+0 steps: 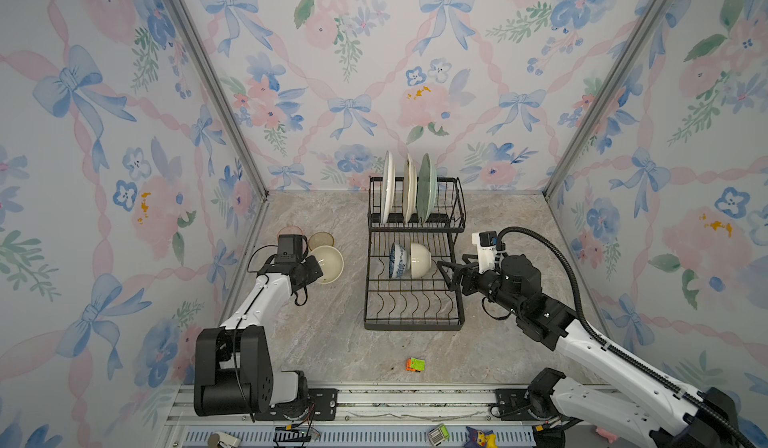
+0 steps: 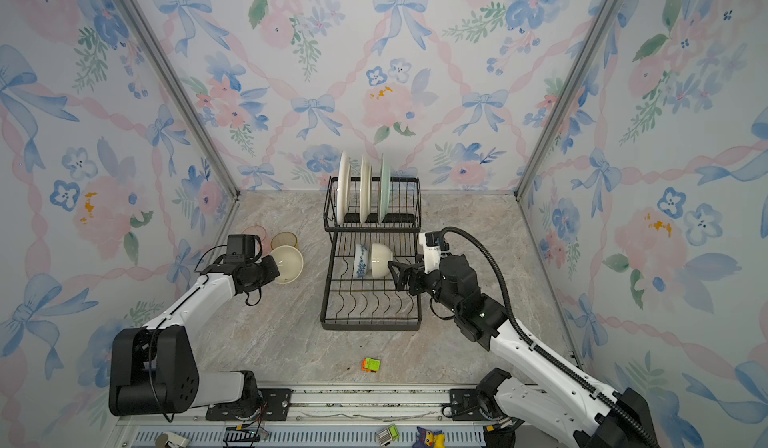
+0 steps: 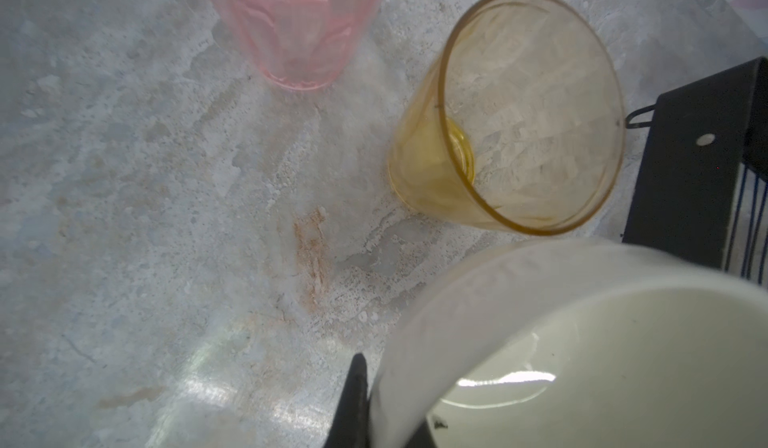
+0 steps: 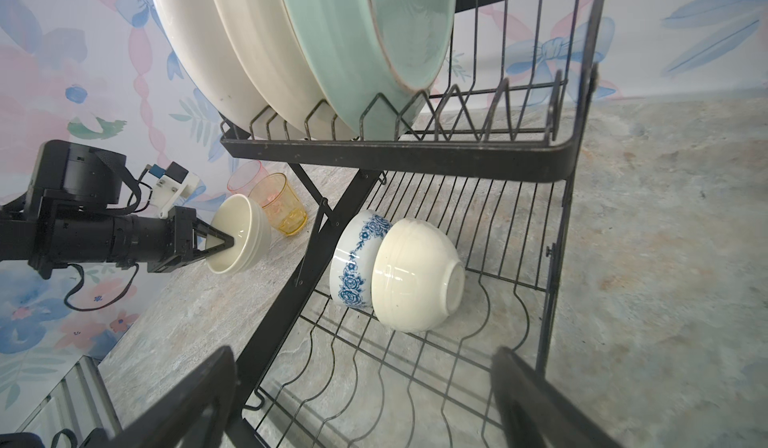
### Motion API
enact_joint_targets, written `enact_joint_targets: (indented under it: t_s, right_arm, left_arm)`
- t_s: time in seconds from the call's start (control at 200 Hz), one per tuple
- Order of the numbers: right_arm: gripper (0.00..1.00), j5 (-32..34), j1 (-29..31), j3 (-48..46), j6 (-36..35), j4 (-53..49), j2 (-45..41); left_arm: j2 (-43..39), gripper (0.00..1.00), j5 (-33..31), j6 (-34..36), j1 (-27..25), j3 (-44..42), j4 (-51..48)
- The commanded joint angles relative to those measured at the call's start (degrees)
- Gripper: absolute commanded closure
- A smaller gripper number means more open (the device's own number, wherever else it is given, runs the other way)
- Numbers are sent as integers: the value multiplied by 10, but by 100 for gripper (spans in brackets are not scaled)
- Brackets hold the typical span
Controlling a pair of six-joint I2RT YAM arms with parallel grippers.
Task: Unload the mixed dishes from the dish rack
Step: 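Lower the cream bowl onto the table near the amber glass with the left gripper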
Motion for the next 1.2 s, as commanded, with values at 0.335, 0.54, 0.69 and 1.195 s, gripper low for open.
enact_joint_targets:
  t_s: [0.335,0.54,0.69,1.195]
  right_arm:
    - [3,7,11,15,21,5,32]
    - [3,-3,11,21,23,0,43]
    - [3,-6,12,23,26,-5,43]
    - [3,-5,20,47,46,7,112]
  left_arm:
    - [46,100,14,46,38,23,-18]
    - [68,82,31,48,38,38,-25]
    - [67,70,50,48,37,37,-25]
    - [-50,2,64,67,37,14,-34]
